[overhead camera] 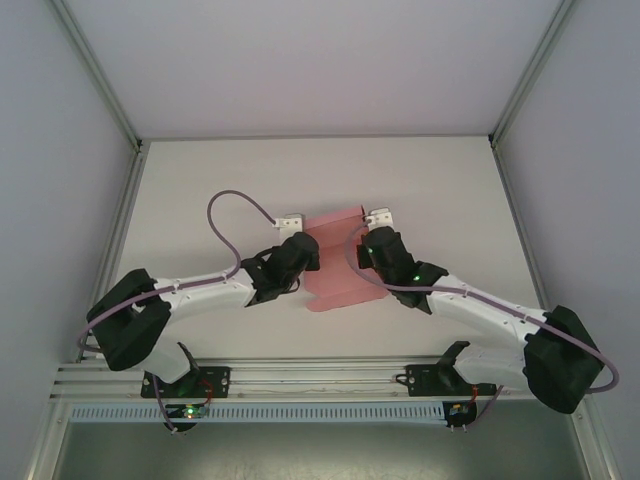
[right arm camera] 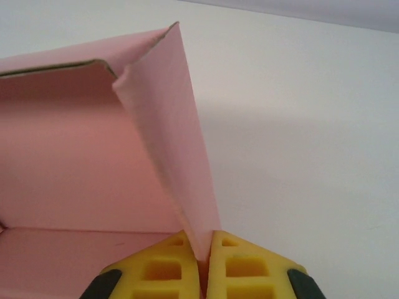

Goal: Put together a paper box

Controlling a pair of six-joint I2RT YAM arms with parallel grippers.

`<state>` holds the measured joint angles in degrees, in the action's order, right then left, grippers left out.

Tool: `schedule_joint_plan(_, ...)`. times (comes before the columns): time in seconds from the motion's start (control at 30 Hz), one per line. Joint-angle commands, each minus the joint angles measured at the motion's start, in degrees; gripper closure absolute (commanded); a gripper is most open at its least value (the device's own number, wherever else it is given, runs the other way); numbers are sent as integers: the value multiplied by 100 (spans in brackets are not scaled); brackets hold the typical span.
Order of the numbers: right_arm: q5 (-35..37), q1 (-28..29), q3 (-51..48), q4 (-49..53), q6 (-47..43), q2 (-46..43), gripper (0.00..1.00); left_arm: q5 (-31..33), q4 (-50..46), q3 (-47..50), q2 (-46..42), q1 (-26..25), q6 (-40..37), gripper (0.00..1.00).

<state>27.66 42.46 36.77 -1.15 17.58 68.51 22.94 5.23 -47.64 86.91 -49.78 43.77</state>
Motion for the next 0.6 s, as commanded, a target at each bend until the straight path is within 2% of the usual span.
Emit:
schedule_joint_plan(0.0, 1448, 11, -21, -244, 605, 170, 100, 148, -420, -141, 45, -144, 242, 100)
schedule_joint_plan(0.23, 3670, -15, 505, 1314, 1749, 637, 100, 585, -1171, -349, 81, -148, 930, 100)
schedule_joint_plan(0.4, 4767, -36, 1061, 2605, 2386, 1157, 100, 633, -1577, -433, 73, -150, 1264, 100)
schedule_joint_plan(0.57, 5456, -14, 1946, 4813, 4098, 1918, 100, 729, -1763, -453, 45, -150, 1358, 100)
